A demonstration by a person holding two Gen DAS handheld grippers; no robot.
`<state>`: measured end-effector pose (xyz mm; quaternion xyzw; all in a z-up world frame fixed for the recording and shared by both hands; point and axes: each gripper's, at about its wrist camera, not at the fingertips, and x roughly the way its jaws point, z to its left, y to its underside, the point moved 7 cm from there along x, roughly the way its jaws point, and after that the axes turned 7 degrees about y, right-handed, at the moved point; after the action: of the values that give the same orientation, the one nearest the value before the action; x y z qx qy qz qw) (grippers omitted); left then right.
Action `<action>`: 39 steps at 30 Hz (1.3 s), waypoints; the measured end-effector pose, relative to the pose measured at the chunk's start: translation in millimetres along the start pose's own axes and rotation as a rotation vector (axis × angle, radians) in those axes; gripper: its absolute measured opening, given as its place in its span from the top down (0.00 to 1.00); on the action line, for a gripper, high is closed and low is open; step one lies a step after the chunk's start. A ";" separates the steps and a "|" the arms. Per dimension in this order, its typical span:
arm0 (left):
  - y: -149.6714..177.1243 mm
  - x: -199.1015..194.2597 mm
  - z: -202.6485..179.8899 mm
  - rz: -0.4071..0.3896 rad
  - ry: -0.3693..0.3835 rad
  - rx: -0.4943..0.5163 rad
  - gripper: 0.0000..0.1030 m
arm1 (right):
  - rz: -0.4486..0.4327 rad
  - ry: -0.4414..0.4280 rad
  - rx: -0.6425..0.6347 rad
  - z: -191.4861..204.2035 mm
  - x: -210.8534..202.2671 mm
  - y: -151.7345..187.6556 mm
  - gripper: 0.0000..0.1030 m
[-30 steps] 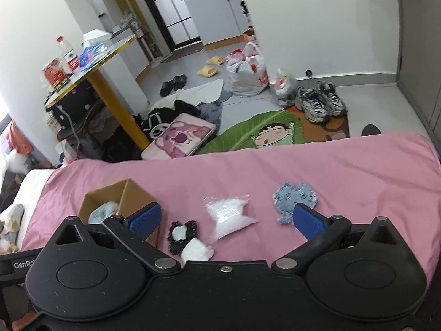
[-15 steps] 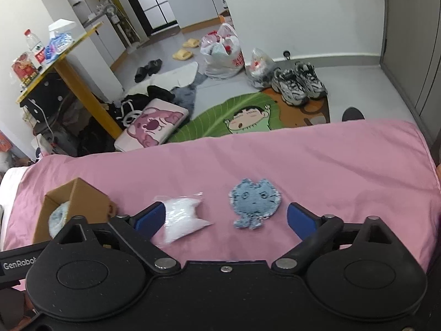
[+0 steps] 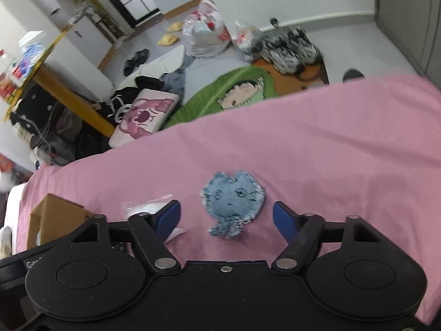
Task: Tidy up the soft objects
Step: 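Reach the left tool to the white cotton bag while the right tool approaches the blue fuzzy patch, then grasp the cotton bag with the left tool while the right tool grasps the blue patch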
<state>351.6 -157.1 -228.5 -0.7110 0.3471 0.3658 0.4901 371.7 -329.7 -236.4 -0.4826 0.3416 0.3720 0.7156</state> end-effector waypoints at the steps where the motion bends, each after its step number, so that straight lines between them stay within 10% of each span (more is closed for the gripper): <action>1: -0.6 4.6 0.3 0.002 0.000 -0.006 0.14 | 0.006 -0.004 0.010 -2.0 4.8 0.9 0.33; 15: -1.8 44.9 -1.6 0.012 0.015 -0.067 0.18 | -0.038 -0.025 0.049 -9.4 30.0 3.1 0.37; 19: 0.6 44.6 -6.0 0.031 0.099 -0.127 0.55 | -0.046 0.016 0.037 -10.8 26.1 2.9 0.72; 24: -0.9 31.0 -11.7 0.040 0.098 -0.110 0.75 | -0.037 -0.011 0.092 -17.7 16.1 5.9 0.85; 39: -7.1 -27.4 -2.8 -0.047 0.104 -0.065 0.77 | -0.085 -0.057 0.035 6.2 -16.9 14.1 0.93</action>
<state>344.7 -154.1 -201.1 -0.7525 0.3433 0.3278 0.4565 352.0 -323.6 -226.4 -0.4733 0.3066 0.3490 0.7485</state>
